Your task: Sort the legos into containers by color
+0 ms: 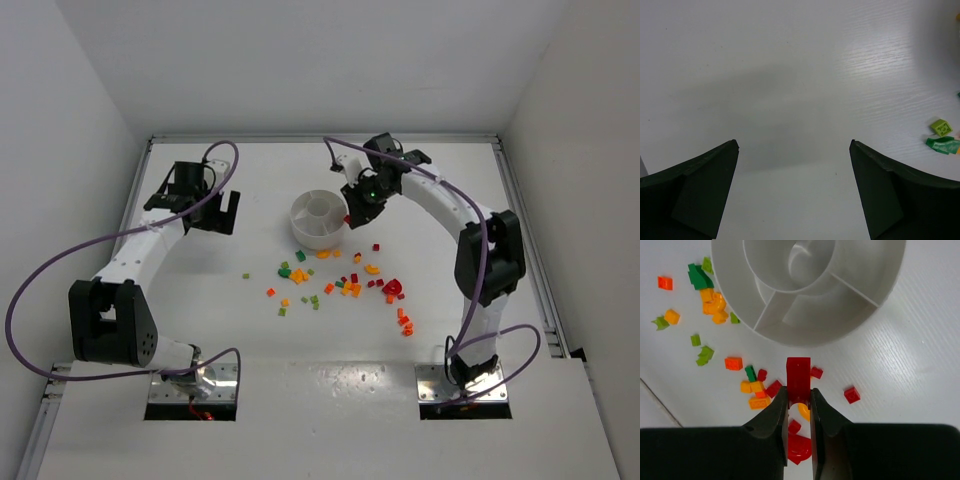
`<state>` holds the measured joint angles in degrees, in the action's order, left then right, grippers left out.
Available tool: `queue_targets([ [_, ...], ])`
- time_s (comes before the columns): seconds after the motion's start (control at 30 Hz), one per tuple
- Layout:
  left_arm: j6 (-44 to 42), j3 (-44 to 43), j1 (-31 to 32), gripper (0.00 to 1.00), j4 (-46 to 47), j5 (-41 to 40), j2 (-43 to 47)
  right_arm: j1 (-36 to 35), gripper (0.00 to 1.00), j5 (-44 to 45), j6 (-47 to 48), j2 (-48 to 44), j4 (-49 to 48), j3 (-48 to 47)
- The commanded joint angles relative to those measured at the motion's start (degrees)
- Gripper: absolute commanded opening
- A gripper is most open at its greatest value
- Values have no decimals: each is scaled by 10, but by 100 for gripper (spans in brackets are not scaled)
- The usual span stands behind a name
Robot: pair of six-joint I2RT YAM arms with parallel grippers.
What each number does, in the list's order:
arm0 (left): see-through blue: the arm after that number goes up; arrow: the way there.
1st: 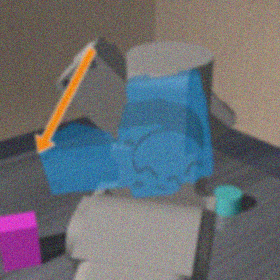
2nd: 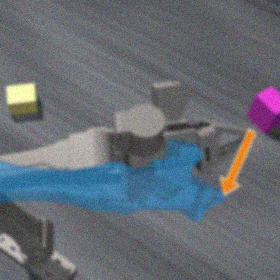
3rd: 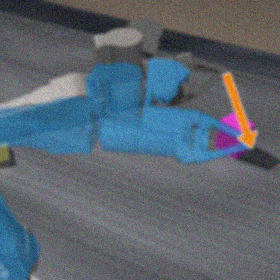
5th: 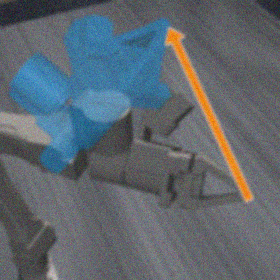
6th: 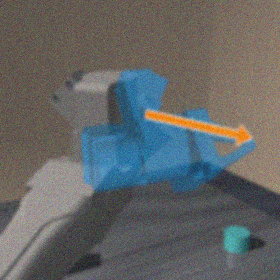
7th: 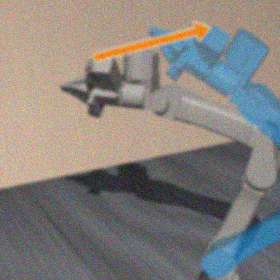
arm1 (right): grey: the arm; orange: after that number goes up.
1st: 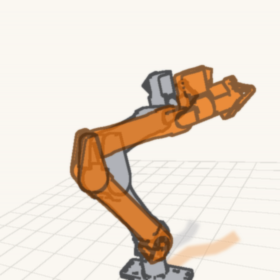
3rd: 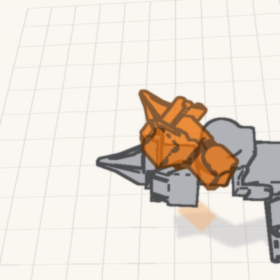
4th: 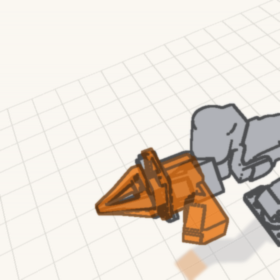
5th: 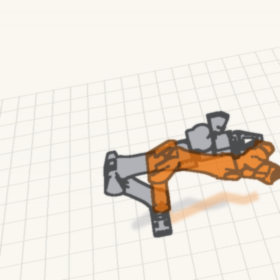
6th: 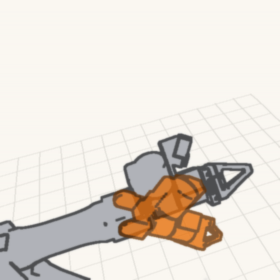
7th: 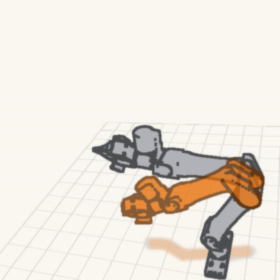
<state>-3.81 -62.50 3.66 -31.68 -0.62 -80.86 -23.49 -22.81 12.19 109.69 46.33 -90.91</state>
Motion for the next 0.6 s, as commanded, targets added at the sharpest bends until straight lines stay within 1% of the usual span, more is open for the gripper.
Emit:
queue_targets([
  [0.0, 5, -22, 3, 100, 0, 3, 7, -10, 3, -8, -18, 5, -14, -42],
  [0.17, 5, -22, 3, 100, 0, 9, 2, -22, 3, -7, -18, 22, -14, -52],
  [0.3, 5, -27, 3, 100, 0, 9, -4, -27, 12, 3, -23, 27, -14, -59],
  [0.5, 5, -32, 3, 100, 0, 20, -9, -32, 14, 14, -23, 56, -7, -88],
  [0.57, 5, -32, 3, 100, 0, 20, -9, -32, 19, 19, -23, 56, -7, -95],
])
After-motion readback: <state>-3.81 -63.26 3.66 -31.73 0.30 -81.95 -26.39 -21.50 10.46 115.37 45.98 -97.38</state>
